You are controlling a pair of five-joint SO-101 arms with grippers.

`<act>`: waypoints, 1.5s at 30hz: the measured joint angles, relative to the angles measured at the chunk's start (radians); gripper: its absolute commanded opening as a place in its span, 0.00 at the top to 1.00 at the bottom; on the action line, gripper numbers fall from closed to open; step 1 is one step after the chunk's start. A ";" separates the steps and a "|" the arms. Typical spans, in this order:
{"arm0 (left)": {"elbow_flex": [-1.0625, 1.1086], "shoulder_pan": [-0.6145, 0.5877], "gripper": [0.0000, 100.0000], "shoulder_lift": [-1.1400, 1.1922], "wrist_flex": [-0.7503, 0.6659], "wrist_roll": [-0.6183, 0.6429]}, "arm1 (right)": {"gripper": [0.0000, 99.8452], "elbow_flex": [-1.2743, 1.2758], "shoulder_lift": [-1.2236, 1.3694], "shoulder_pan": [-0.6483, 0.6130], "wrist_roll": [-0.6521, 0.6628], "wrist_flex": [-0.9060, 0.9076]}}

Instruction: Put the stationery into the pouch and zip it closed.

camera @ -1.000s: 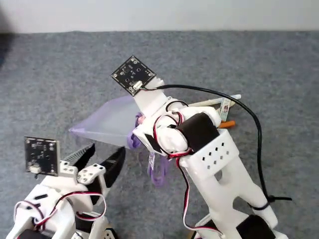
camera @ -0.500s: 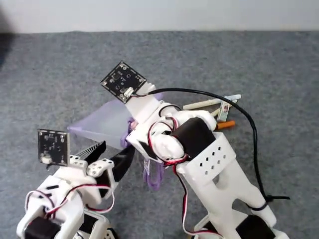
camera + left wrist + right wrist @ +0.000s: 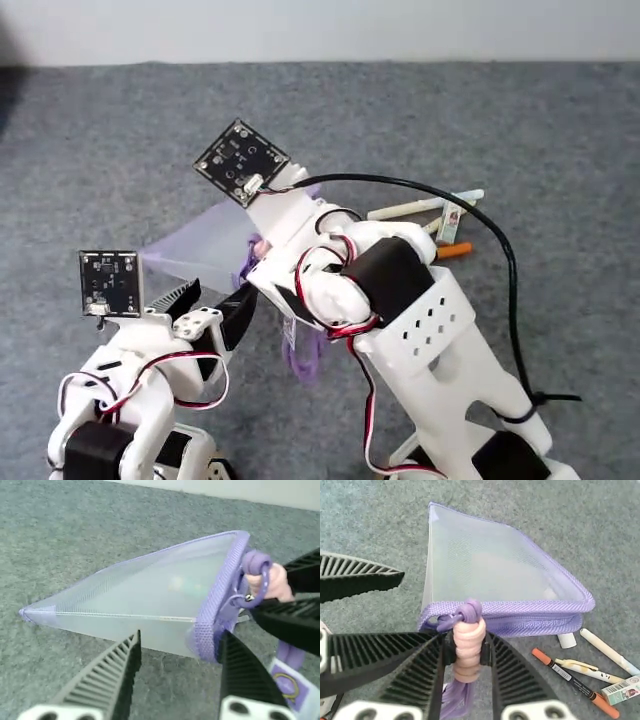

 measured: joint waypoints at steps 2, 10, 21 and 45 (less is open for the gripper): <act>0.011 0.000 0.76 0.000 0.000 -0.006 | 0.99 0.000 0.000 0.000 0.000 0.002; 0.043 0.000 0.87 0.000 -0.020 -0.006 | 0.99 0.000 0.000 -0.035 0.000 0.069; 0.048 0.002 0.99 0.000 -0.044 -0.012 | 0.99 0.000 0.002 -0.044 0.000 0.087; 0.049 -0.166 0.99 0.006 -0.041 -0.060 | 0.99 -0.014 -0.014 0.172 0.169 0.178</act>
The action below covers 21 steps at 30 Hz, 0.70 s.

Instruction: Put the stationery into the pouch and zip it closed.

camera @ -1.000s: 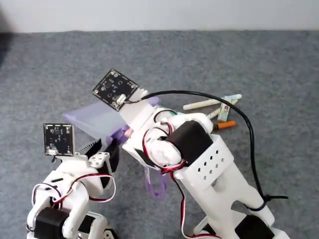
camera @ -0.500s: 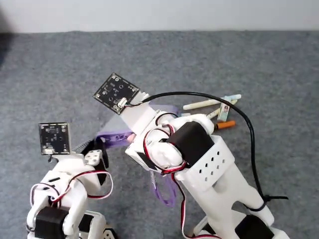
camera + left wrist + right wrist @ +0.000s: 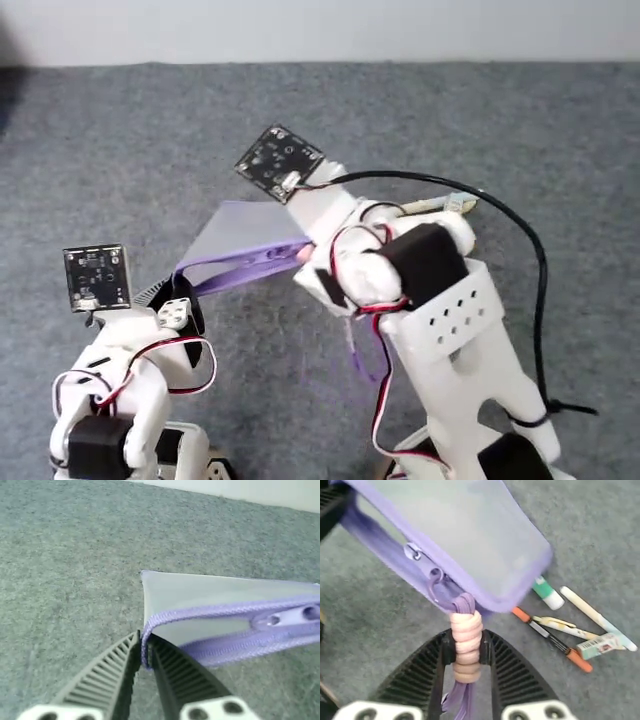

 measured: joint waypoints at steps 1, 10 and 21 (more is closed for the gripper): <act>0.000 0.000 0.99 0.000 0.000 -0.002 | 0.99 0.000 0.000 0.015 0.009 0.002; 0.000 -0.002 0.99 0.000 0.000 -0.002 | 0.99 0.017 -0.078 0.075 0.025 0.002; 0.000 0.003 0.98 0.000 0.000 -0.028 | 0.99 0.144 -0.203 0.091 0.025 0.003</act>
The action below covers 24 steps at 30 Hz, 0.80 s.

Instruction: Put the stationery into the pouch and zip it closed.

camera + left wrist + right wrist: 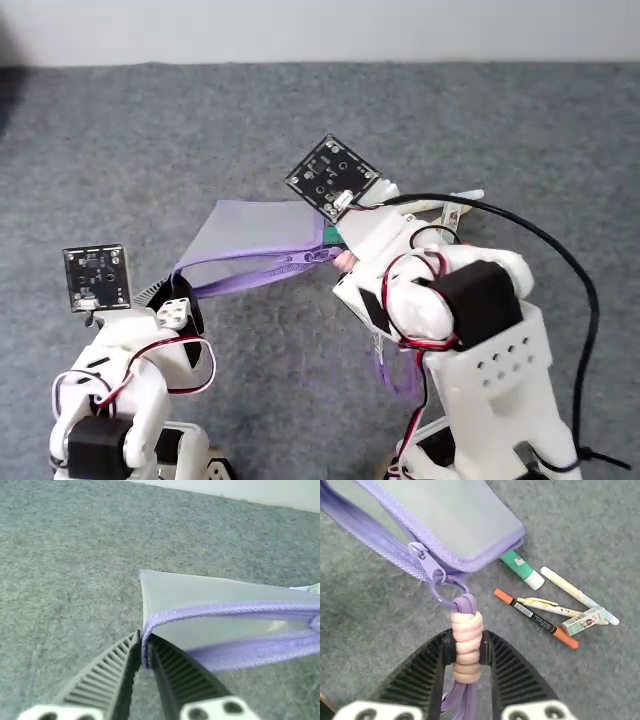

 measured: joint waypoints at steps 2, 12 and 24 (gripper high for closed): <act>0.000 0.026 0.98 0.000 0.000 -0.028 | 0.99 0.000 0.000 0.002 0.000 0.000; 0.043 0.127 0.97 0.000 -0.023 -0.044 | 0.99 0.000 0.000 -0.037 0.000 0.000; 0.103 0.069 0.80 0.000 -0.069 -0.043 | 0.99 0.000 -0.055 -0.041 0.000 0.000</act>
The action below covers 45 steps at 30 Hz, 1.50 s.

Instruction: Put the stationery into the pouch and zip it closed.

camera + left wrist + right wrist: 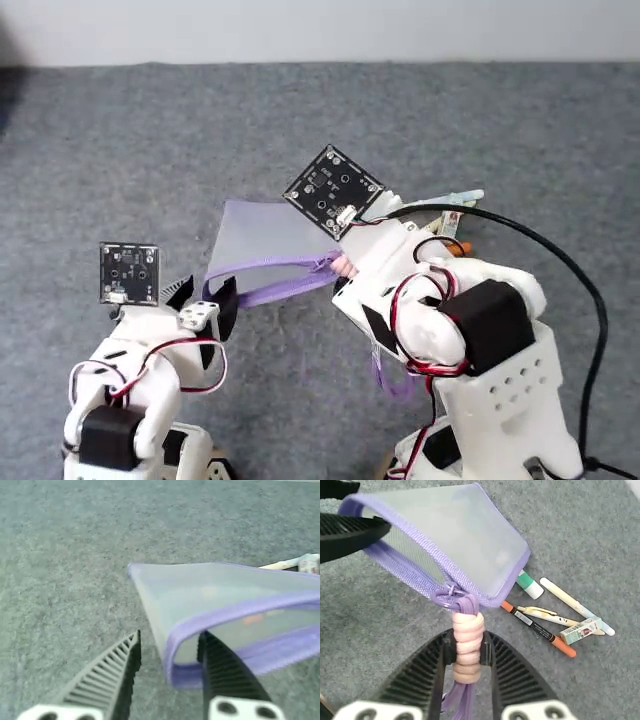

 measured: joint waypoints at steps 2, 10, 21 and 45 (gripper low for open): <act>0.035 -0.012 0.80 0.000 -0.029 0.000 | 0.99 0.000 0.000 0.000 0.000 0.000; 0.091 -0.015 0.97 0.008 -0.115 0.000 | 0.99 0.000 0.000 0.000 0.000 0.002; -0.055 0.038 0.99 0.009 -0.025 -0.005 | 0.93 0.000 0.000 0.055 -0.011 0.002; -0.215 0.000 0.99 0.000 0.276 -0.014 | 0.77 0.055 -0.091 0.517 -0.149 0.003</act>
